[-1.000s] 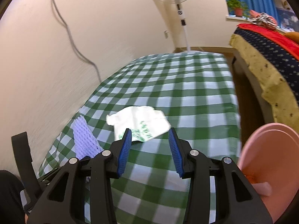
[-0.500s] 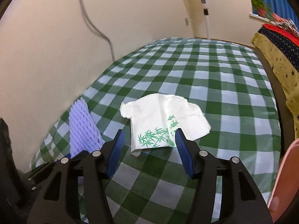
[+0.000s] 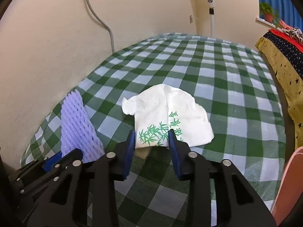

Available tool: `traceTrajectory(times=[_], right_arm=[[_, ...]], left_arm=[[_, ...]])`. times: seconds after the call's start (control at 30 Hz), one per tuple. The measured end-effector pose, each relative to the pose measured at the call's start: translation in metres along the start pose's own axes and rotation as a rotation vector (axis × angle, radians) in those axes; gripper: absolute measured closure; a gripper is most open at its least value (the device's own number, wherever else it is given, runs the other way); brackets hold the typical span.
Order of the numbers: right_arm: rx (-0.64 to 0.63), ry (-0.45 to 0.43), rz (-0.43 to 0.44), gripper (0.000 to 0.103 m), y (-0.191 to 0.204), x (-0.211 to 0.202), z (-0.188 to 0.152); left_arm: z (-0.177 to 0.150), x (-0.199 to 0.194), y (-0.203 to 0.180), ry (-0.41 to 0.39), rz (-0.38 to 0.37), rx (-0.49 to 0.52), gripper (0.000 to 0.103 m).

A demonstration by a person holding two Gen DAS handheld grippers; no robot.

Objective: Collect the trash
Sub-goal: 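Grasp the white paper bag with the right tool while the left tool grasps the lavender foam net, then lift and carry the paper bag and foam net with both tools over the pink bin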

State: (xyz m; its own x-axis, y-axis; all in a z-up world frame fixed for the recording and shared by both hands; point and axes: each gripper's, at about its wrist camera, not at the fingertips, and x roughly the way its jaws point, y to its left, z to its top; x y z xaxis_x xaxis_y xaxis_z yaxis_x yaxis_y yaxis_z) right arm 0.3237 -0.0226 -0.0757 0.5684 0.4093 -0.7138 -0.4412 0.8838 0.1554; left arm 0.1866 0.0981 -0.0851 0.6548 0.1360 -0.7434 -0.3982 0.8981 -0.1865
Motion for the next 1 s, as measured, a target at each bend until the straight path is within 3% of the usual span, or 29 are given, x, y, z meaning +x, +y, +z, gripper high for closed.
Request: traceTrajectory(times=[0.33,1.0], right_arm=[[0.030,-0.046,-0.012,0.084,-0.009,-0.035,-0.003],[0.084,-0.110,-0.077,0.084,-0.031,-0.127,-0.024]], left_arm=[[-0.001,-0.006,0.000,-0.013,-0.012,-0.003,0.083],[-0.014,-0.058,-0.027,-0.075,-0.118,0.104,0.083]])
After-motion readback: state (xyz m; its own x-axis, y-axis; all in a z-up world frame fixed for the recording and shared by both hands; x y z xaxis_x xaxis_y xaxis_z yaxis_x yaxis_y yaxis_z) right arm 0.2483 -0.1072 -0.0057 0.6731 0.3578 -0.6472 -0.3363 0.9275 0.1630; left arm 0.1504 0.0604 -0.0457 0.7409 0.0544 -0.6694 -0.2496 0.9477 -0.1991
